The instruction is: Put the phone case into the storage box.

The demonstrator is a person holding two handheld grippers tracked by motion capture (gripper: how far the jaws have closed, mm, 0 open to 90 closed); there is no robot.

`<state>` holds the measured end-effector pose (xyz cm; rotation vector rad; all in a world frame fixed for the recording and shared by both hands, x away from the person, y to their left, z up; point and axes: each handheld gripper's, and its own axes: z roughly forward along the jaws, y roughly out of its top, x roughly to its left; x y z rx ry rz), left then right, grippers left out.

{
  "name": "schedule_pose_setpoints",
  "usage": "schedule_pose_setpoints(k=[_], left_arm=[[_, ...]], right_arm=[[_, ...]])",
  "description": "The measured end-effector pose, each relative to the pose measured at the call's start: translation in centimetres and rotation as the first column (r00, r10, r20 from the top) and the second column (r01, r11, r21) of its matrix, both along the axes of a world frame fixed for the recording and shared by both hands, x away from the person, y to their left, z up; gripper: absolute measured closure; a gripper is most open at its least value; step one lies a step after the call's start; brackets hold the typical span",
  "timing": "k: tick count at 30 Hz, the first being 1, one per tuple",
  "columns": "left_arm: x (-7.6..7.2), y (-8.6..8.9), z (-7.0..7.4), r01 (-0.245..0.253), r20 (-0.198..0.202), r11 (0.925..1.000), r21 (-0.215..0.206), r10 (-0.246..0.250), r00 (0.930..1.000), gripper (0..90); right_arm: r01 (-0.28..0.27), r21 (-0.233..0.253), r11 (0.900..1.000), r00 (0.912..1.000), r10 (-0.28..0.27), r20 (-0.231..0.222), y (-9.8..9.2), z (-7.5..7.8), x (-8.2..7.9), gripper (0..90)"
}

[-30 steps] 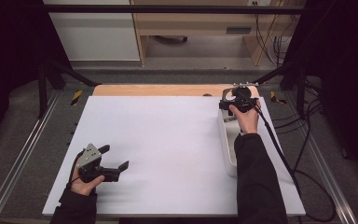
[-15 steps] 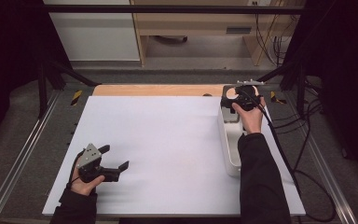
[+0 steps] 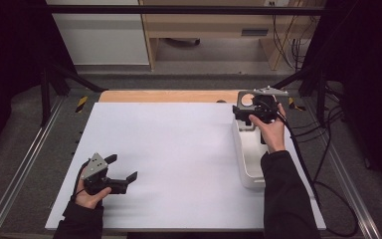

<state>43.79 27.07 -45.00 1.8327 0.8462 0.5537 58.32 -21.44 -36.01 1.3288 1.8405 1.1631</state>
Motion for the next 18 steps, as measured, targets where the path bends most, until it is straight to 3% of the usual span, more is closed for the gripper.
schedule_pose_setpoints(k=[6,18], left_arm=[[0.0,0.0,0.0,0.001,0.000,1.0000,-0.001,-0.001,1.0000,0.0],[0.0,-0.1,0.0,0.006,0.003,1.0000,0.002,-0.006,1.0000,0.0]], right_arm=[[-0.103,0.053,0.993,0.9929,0.099,0.065,0.1,1.3,-2.7,1.1],[-0.249,0.078,0.965,0.9601,0.236,0.151,-0.4,2.3,-7.8,0.9]])
